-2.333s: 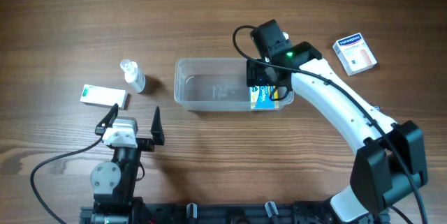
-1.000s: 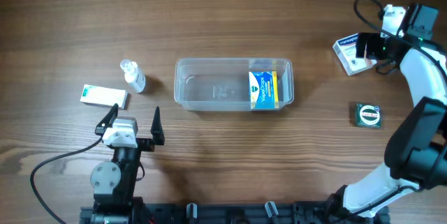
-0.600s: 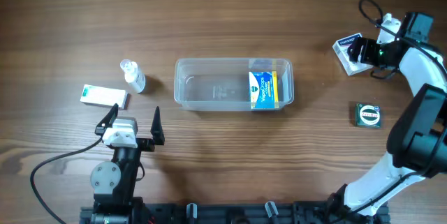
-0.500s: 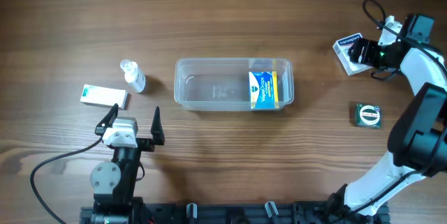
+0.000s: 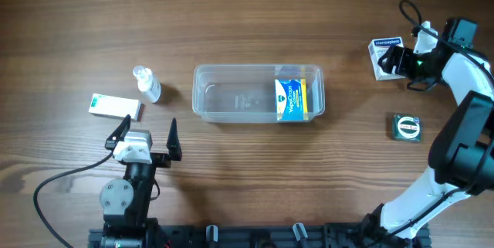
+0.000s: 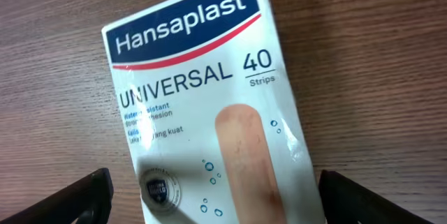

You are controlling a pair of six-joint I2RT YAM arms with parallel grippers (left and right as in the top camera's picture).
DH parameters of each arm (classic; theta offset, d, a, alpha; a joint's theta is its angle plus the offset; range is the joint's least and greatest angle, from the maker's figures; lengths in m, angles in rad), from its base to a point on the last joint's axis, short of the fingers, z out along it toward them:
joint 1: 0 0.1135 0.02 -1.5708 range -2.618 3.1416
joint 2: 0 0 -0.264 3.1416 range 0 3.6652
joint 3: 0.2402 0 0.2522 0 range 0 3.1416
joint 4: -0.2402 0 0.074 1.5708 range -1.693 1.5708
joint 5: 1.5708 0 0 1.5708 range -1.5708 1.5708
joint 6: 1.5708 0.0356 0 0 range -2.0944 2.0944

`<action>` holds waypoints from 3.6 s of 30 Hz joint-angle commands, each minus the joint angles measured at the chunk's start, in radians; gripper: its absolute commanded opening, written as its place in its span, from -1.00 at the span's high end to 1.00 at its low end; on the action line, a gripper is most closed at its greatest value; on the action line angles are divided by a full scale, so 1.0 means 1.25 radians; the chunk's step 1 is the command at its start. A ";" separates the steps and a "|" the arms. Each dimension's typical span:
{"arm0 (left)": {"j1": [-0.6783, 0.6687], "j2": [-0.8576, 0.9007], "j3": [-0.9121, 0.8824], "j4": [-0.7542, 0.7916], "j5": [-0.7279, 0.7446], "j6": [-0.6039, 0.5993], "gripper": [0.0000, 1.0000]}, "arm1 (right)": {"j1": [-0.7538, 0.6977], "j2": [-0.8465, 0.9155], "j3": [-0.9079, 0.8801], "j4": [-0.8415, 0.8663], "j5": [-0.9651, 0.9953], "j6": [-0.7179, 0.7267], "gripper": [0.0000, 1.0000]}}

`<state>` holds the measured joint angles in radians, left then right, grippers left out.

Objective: Pack container
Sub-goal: 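Grasp the white Hansaplast box with the right gripper and lift, then carry the Hansaplast box into the container beside the VapoDrops box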

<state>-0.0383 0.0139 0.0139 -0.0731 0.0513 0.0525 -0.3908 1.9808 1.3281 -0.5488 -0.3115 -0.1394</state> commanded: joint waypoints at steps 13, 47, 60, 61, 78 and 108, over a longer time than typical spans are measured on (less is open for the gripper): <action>-0.004 -0.006 -0.006 0.002 0.009 0.018 -0.99 | 0.050 0.017 -0.001 0.050 0.064 -0.126 -1.00; -0.004 -0.006 -0.007 0.002 0.009 0.018 -1.00 | 0.125 0.021 -0.001 0.158 0.213 -0.335 -1.00; -0.004 -0.006 -0.006 0.002 0.009 0.018 -0.99 | 0.124 0.083 -0.001 0.205 0.187 -0.223 -1.00; -0.004 -0.006 -0.006 0.002 0.009 0.018 -1.00 | 0.124 0.090 -0.001 0.205 0.181 -0.223 -0.99; -0.004 -0.006 -0.007 0.002 0.009 0.018 -1.00 | 0.124 0.003 -0.001 0.180 0.186 -0.116 -0.66; -0.004 -0.006 -0.006 0.002 0.009 0.018 -1.00 | 0.819 -0.368 -0.001 -0.068 0.313 0.554 -0.50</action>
<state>-0.0383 0.0139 0.0139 -0.0731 0.0513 0.0525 0.5785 1.5257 1.3285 -0.6315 -0.0036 0.4946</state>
